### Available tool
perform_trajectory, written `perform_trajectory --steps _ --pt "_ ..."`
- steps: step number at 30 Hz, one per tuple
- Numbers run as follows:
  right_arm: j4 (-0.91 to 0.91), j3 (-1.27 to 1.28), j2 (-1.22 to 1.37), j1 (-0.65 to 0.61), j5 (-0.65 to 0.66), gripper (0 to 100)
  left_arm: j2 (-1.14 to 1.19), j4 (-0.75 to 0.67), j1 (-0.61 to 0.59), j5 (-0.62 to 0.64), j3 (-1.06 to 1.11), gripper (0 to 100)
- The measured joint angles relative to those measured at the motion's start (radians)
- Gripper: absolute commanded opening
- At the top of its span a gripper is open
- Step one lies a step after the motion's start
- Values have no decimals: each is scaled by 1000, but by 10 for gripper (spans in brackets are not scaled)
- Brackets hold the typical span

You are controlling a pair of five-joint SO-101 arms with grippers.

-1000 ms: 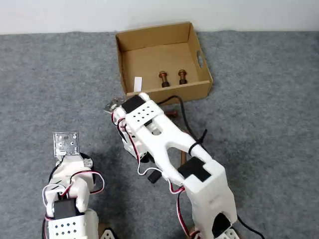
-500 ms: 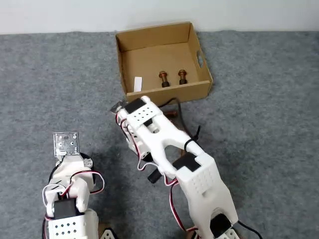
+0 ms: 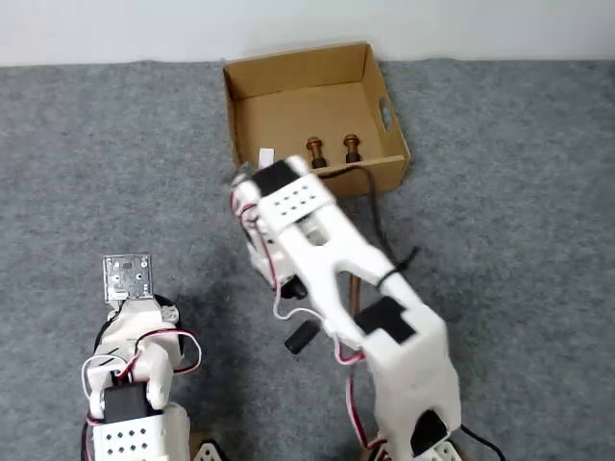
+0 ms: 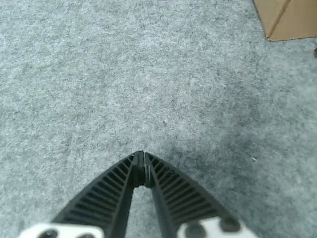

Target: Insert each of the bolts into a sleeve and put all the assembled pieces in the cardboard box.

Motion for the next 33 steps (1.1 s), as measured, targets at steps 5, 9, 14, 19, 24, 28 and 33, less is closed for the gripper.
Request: perform_trajectory --steps 5,9,14,19,24,28,33 --pt "0 186 -229 110 -25 8 0 0 0 0 0 6" --pt "0 315 -414 233 -64 8 0 0 5 0 0 6" --pt "0 468 -612 359 -192 8 0 0 18 -2 0 6" --pt "-8 600 -793 474 -319 8 0 0 18 0 0 6" --pt "-77 750 -1016 565 -358 8 0 0 18 0 0 6" --pt "-129 904 -1208 652 -361 8 0 0 18 0 0 6" --pt "-166 1083 -1410 778 -361 8 0 2 98 0 0 6"
